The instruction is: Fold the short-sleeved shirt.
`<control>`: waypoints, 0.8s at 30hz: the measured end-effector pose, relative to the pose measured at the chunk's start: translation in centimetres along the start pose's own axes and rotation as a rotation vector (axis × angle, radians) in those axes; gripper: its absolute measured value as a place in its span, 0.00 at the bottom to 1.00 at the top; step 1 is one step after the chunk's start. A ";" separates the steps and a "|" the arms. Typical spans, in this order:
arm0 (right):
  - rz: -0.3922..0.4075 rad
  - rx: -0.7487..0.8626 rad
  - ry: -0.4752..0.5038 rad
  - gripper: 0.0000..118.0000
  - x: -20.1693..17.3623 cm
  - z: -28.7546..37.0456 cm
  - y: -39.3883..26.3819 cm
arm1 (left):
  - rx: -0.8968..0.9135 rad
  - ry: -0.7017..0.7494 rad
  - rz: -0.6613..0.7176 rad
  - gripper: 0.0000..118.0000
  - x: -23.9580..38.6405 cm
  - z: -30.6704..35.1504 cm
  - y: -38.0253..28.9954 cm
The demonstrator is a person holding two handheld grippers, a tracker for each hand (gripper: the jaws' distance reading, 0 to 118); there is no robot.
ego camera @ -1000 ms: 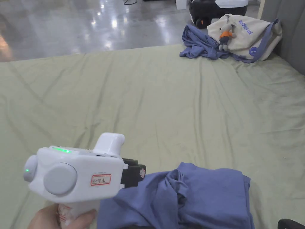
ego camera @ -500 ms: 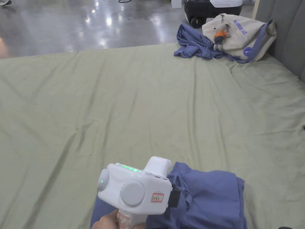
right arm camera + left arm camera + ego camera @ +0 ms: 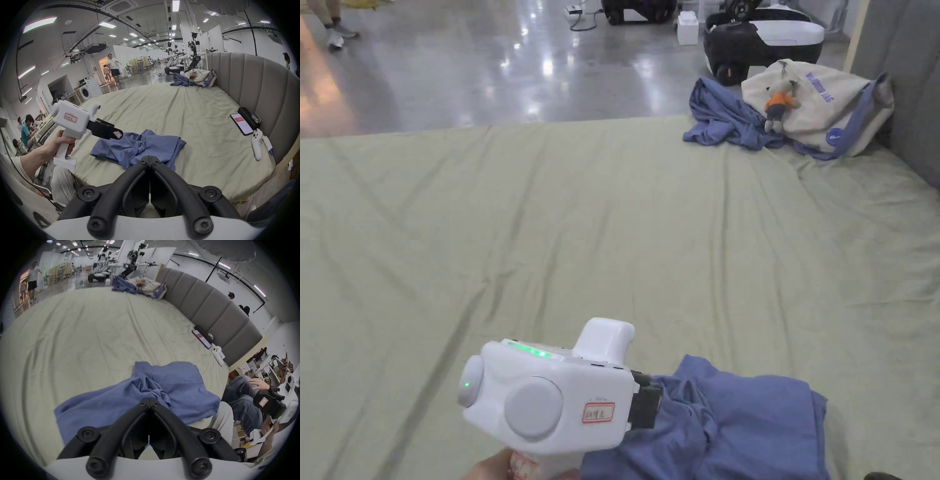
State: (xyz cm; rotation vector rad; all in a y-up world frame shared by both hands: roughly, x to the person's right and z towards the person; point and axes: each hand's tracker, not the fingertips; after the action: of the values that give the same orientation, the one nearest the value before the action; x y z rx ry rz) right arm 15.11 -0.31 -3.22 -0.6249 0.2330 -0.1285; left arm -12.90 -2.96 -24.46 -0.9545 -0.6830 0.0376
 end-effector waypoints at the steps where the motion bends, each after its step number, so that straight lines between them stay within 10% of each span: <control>1: 0.004 0.004 0.006 0.02 -0.3 0.0 0.1 | 0.019 0.011 -0.005 0.00 0.0 1.2 -0.2; 16: 0.038 0.068 0.045 0.02 -2.4 -1.3 1.9 | 0.404 0.434 0.027 0.00 -1.3 17.4 -10.1; 24: 0.066 0.058 0.076 0.02 -3.0 -2.7 2.7 | 0.280 0.364 0.091 0.00 -4.0 17.5 -11.9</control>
State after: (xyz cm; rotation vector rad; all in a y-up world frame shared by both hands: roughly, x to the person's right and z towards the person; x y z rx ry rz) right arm 11.71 0.88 -6.35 -0.5549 0.3217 -0.0954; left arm -28.87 1.66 -10.72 -0.6967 -0.2875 0.0374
